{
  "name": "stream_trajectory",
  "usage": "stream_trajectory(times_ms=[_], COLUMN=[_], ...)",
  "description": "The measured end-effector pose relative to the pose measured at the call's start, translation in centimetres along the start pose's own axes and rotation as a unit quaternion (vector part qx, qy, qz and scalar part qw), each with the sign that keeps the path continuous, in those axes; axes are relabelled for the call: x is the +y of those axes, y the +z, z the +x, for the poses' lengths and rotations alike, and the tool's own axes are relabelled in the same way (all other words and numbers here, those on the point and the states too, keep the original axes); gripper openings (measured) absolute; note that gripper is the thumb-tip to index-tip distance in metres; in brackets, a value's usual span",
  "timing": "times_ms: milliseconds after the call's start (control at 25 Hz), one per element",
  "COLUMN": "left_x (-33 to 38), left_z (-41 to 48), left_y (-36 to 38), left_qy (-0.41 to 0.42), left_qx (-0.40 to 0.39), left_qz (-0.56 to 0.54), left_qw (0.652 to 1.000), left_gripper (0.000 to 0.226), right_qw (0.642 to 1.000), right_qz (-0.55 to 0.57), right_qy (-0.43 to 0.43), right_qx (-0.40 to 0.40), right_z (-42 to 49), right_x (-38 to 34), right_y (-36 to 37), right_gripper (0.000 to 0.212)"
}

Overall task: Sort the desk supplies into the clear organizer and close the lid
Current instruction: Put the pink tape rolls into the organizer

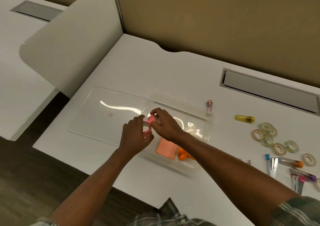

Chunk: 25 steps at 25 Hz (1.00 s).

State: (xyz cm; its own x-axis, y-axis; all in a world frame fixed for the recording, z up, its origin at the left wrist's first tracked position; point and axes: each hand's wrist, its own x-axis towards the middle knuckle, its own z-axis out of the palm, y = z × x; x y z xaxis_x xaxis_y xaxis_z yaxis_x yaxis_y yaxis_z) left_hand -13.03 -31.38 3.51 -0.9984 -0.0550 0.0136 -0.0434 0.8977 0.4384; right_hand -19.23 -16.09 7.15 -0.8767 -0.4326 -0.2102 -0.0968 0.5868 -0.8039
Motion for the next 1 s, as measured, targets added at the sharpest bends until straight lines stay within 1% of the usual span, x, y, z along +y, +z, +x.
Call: stream_trajectory(times_ms=[40,80,160,200,280,400,600,680,760,880,1000], left_x=[-0.4,-0.6,-0.7,-0.7,-0.3,0.0,0.4,0.8,1.3,2.7,5.3], left_z=[-0.1,-0.2,-0.1,-0.1,0.0,0.0,0.3,0.3,0.4,0.5,0.8], left_y=[0.2,0.5,0.9,1.0,1.2,1.5,1.8,1.7,1.3,0.4,0.1], left_qy=[0.010,0.017,0.024,0.023,0.007,-0.020,-0.053,-0.057,-0.061,-0.056,-0.019], left_qx=[0.006,0.009,0.002,-0.005,-0.030,-0.090,-0.143,-0.150,-0.143,-0.116,-0.088], left_qz=[0.029,0.054,0.103,0.129,0.172,0.211,0.224,0.228,0.225,0.209,0.203], left_qw=[1.000,0.998,0.994,0.991,0.985,0.973,0.962,0.960,0.962,0.969,0.975], left_gripper=[0.073,0.078,0.084,0.086,0.091,0.099,0.098,0.097,0.087,0.060,0.051], right_qw=[0.995,0.981,0.942,0.924,0.901,0.882,0.874,0.873,0.885,0.918,0.945], right_qz=[-0.085,-0.161,-0.276,-0.314,-0.363,-0.415,-0.439,-0.443,-0.422,-0.357,-0.297], right_qy=[-0.053,-0.100,-0.181,-0.210,-0.229,-0.205,-0.181,-0.175,-0.167,-0.157,-0.137], right_qx=[-0.020,-0.037,-0.051,-0.054,-0.060,-0.082,-0.098,-0.104,-0.101,-0.076,-0.016], right_z=[0.3,0.5,1.0,1.2,1.4,1.4,2.1,2.0,1.7,0.0,-3.0], right_x=[0.3,0.7,1.2,1.5,1.9,2.6,2.4,2.1,1.8,1.6,2.2], right_y=[0.2,0.4,0.8,1.0,1.4,2.2,2.8,2.9,2.3,0.0,-3.0], right_gripper=[0.041,0.045,0.044,0.040,0.038,0.040,0.036,0.036,0.037,0.046,0.051])
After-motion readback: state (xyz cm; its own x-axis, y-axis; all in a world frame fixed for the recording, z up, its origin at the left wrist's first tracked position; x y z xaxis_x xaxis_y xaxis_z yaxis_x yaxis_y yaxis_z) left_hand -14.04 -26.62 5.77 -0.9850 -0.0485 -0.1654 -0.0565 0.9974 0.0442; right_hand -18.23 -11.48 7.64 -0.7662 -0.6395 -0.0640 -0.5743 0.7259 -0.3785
